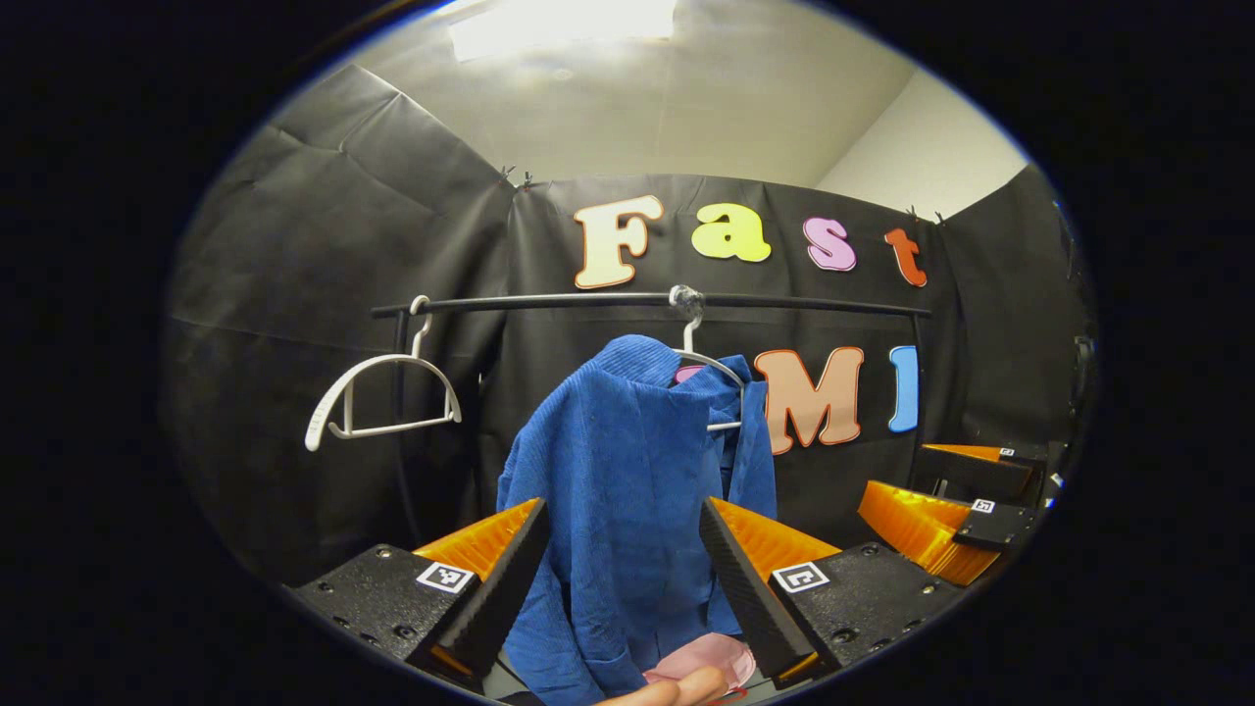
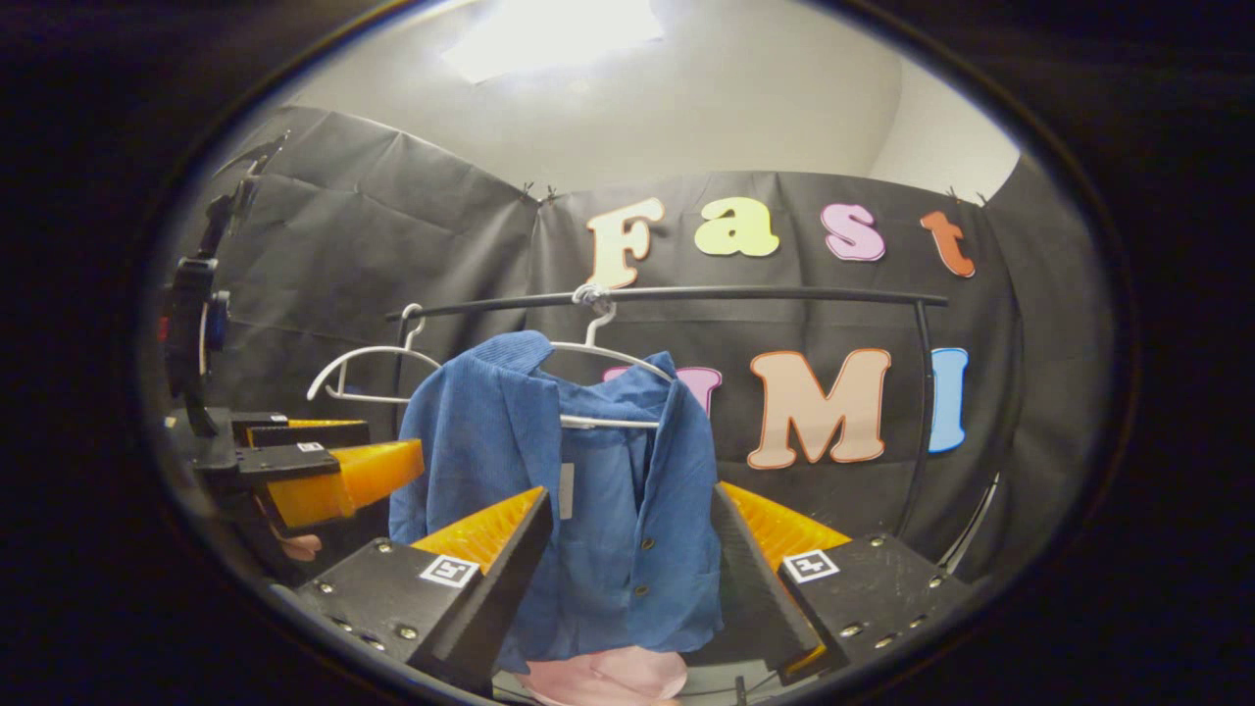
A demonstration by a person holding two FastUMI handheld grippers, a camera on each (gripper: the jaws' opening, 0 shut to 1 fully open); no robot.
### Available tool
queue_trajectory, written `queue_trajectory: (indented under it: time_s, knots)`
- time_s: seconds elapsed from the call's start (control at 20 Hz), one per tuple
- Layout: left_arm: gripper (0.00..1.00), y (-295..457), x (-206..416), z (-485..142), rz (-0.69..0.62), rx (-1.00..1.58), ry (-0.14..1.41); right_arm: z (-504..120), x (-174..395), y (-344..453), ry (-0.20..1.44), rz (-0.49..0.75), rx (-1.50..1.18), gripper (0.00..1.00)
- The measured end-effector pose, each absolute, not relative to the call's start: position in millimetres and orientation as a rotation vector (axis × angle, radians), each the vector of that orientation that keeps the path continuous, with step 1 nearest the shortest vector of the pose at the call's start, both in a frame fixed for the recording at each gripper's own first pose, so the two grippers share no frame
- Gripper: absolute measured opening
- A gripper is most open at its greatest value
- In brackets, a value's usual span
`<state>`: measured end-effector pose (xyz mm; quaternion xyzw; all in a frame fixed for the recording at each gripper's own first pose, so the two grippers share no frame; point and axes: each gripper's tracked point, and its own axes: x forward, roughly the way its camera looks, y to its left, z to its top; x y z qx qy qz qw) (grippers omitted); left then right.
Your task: Grasp the clothes on the hanger with both hands and then place them into the laundry hamper below.
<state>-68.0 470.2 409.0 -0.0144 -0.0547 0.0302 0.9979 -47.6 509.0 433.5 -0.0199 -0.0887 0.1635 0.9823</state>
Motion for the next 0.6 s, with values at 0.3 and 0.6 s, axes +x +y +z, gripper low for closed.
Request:
queue_trajectory:
  time_s: [0.3, 0.6]
  knots:
    - [0.91, 452, -35, 405, 0.062, -0.017, -0.105, 439, -20, 491, -0.209, 0.313, -0.039, 0.97]
    - [0.91, 451, 18, 385, 0.144, 0.025, -0.077, 427, 36, 491, -0.18, 0.304, -0.034, 0.98]
